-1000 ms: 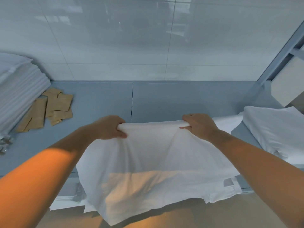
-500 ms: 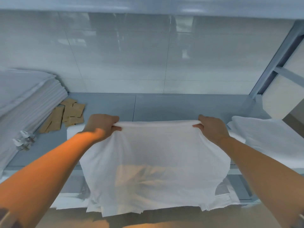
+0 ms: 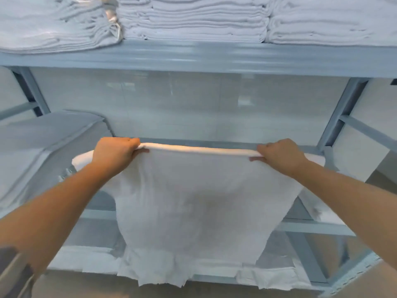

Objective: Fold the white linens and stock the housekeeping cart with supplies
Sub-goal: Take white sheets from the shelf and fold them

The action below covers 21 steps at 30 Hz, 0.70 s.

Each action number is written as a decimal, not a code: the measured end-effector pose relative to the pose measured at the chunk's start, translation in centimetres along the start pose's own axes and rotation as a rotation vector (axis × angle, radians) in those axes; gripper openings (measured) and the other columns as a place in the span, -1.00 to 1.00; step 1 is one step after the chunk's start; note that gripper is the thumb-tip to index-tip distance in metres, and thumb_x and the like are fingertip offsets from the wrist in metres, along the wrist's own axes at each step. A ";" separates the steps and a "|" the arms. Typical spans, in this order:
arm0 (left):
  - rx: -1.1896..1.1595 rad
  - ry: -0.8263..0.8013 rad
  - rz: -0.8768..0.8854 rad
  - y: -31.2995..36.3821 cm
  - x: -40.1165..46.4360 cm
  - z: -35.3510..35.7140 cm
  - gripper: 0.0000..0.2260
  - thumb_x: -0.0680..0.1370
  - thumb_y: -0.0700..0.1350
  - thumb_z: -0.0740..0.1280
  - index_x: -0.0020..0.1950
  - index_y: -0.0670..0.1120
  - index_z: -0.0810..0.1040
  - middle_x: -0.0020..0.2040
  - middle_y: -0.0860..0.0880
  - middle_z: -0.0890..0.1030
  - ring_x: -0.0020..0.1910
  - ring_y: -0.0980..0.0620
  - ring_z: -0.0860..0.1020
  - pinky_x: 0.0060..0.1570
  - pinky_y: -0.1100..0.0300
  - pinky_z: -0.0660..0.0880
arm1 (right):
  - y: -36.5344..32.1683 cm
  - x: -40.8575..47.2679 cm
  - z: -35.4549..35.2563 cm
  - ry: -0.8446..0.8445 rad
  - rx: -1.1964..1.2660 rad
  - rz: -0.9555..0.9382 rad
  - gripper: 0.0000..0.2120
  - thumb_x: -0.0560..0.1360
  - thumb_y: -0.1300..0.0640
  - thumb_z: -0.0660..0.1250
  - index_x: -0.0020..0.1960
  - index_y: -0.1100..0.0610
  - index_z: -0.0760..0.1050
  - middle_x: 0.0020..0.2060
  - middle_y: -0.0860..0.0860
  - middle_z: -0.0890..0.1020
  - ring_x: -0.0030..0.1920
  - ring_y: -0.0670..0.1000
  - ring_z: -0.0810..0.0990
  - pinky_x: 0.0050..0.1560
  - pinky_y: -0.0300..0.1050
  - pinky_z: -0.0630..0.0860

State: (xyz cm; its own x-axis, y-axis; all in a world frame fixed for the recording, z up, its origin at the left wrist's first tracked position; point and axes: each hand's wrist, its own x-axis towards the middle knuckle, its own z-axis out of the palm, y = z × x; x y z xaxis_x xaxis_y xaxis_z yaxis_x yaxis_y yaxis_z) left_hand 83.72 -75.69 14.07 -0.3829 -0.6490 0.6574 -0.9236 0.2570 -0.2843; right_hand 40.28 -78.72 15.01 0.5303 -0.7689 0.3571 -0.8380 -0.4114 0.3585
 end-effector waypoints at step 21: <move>0.019 -0.141 0.023 -0.8 2.2 0.2 -0.54 0.45 0.25 0.35 -0.31 -0.15 0.44 -0.51 -0.13 0.47 -0.54 -0.17 0.44 -0.47 0.19 0.18 | 3.8 1.7 1.9 0.333 0.076 -0.042 -0.30 0.45 -0.48 -0.23 -0.34 0.14 0.20 -0.62 0.07 0.23 -0.64 0.03 0.20 -0.49 -0.20 0.20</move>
State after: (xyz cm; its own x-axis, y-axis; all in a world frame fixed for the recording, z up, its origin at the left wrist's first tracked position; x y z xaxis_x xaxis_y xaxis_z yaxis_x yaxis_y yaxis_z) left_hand 83.63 -77.47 15.63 -0.3963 -0.7380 0.5462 -0.9138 0.2596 -0.3123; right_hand 37.77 -82.52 15.28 0.5673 -0.5536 0.6096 -0.8148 -0.4843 0.3185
